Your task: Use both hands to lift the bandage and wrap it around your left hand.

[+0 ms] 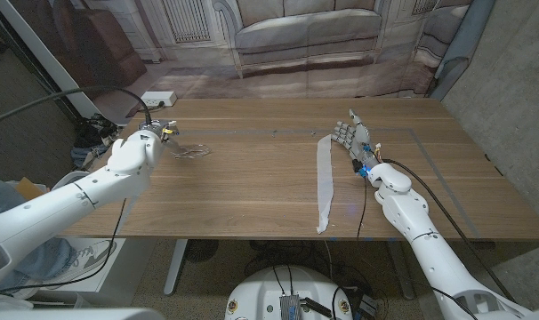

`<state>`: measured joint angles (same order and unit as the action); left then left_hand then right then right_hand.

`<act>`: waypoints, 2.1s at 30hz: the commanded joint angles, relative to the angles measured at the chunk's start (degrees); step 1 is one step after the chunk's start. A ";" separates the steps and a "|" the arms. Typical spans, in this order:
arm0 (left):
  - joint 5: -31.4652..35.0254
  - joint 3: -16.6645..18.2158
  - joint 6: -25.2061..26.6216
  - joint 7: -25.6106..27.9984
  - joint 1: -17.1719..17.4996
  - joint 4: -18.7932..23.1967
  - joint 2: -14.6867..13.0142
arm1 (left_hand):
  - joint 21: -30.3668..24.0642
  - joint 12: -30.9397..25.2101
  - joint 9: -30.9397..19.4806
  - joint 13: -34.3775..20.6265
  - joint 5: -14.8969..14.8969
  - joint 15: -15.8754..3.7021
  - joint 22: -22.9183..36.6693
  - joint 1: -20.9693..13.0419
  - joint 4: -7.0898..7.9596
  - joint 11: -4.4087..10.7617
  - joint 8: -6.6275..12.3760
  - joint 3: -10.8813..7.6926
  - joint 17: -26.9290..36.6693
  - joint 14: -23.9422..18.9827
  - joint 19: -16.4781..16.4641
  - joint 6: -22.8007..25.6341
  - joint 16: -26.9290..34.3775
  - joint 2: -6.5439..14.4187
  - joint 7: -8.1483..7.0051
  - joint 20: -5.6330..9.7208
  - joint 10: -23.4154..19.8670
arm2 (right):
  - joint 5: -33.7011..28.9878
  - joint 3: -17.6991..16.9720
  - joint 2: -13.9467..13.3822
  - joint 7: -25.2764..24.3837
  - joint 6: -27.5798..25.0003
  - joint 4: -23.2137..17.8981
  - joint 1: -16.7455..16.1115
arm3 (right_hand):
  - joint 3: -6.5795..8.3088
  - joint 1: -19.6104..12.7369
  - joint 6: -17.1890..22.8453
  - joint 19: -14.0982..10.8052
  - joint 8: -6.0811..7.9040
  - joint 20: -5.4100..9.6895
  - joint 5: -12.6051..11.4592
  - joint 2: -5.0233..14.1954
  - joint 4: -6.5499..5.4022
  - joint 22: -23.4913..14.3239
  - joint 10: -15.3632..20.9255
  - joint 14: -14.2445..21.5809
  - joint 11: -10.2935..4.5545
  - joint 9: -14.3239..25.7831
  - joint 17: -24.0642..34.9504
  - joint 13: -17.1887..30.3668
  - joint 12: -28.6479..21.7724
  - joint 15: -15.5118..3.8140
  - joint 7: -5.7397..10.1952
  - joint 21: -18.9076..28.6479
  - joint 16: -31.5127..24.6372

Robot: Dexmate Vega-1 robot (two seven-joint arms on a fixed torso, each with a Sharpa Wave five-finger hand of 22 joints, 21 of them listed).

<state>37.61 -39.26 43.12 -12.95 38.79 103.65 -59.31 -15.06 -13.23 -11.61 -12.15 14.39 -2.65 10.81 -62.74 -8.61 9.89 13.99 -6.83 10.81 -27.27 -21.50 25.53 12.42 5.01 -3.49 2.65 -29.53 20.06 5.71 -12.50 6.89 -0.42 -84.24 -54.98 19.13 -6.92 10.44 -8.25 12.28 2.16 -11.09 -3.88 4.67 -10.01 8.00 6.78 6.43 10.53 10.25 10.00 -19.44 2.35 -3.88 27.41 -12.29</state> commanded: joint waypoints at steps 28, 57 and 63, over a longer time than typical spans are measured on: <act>-5.18 -4.46 -3.72 3.96 -2.95 -6.44 1.88 | 0.17 0.16 -0.07 -0.19 -1.30 -5.16 0.15 -0.69 0.65 -0.25 0.03 -0.16 0.37 -0.54 -0.09 1.19 -0.29 0.24 0.13 1.07 -0.68 | -0.90 0.67 1.01 -0.75 -1.44 1.07 0.82 | -0.48 0.00 0.55 -0.44 -0.22 0.69 -0.40 0.77 0.13 -0.14 0.93 0.66 0.16 0.13 0.31 0.33 0.74 0.24 0.01 -0.80 0.34; -9.38 -2.91 -5.60 11.19 -1.03 -11.18 6.14 | -1.75 -0.92 -0.06 -0.15 -2.32 -6.98 0.04 -4.36 0.06 -0.92 1.66 -1.94 0.13 -7.71 -6.19 8.34 0.98 1.65 -0.30 2.19 -7.14 | -1.35 1.21 1.16 -0.57 -3.54 1.67 1.71 | -0.70 -0.01 0.59 -0.57 -0.44 0.59 -0.38 0.87 0.18 -0.16 0.83 0.66 0.09 0.15 0.33 0.35 1.41 0.19 0.13 -1.44 0.56; -10.83 -1.44 -6.30 13.65 0.04 -11.58 7.23 | -4.28 -2.10 0.06 0.08 -2.97 -8.57 -0.35 -7.73 -0.08 -0.74 3.83 -4.00 -0.35 -16.95 -14.46 17.23 1.66 2.47 0.12 3.11 -15.89 | -1.38 1.01 1.21 -0.40 -3.06 2.00 2.01 | -0.73 -0.03 0.57 -0.60 -0.50 0.62 -0.38 0.91 0.20 -0.17 0.85 0.56 0.09 0.16 0.33 0.36 1.54 0.22 0.13 -1.58 0.65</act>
<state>28.85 -42.35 37.46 -2.89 37.48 93.00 -53.77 -18.28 -14.68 -11.33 -11.96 11.64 -3.60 10.46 -68.59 -8.62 9.13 16.64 -9.72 10.47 -40.34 -32.63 38.77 13.72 7.39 -3.71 2.87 -41.59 18.76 6.83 -11.39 6.15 -3.54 -82.80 -53.44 18.40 -6.98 10.43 -8.25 12.05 2.16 -11.08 -3.34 4.90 -9.99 8.51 7.08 6.53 10.52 10.25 10.30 -18.11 2.64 -3.88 26.06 -11.85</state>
